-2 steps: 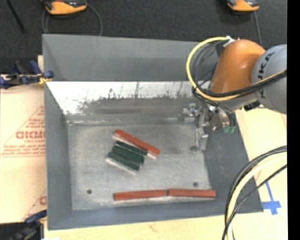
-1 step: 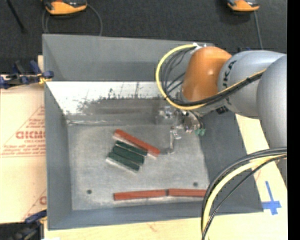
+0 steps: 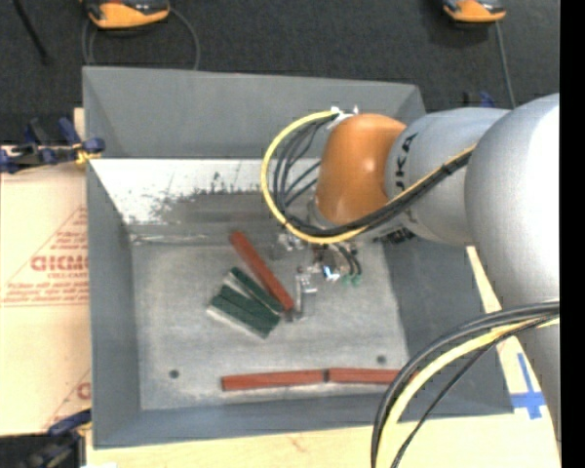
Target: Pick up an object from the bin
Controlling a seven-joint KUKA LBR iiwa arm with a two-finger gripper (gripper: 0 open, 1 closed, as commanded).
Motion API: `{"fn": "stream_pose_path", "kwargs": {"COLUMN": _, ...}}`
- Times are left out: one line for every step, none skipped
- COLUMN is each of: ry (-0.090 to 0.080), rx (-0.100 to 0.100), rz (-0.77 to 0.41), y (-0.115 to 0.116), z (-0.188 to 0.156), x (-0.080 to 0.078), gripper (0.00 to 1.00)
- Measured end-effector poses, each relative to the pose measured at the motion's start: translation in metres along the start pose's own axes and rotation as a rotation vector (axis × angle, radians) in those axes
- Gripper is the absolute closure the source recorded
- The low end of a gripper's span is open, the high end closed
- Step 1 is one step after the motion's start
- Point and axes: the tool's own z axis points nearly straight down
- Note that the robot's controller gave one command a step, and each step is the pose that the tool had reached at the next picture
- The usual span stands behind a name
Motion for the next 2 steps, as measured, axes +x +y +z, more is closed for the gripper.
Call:
{"fn": "stream_pose_path", "kwargs": {"ry": -0.005, "rx": 0.005, "rz": -0.224, "y": -0.007, "z": -0.005, "x": -0.021, "gripper": 0.00}}
{"fn": "stream_pose_path", "kwargs": {"ry": -0.001, "rx": 0.002, "rz": -0.323, "y": 0.054, "z": -0.001, "x": -0.004, "gripper": 0.00}}
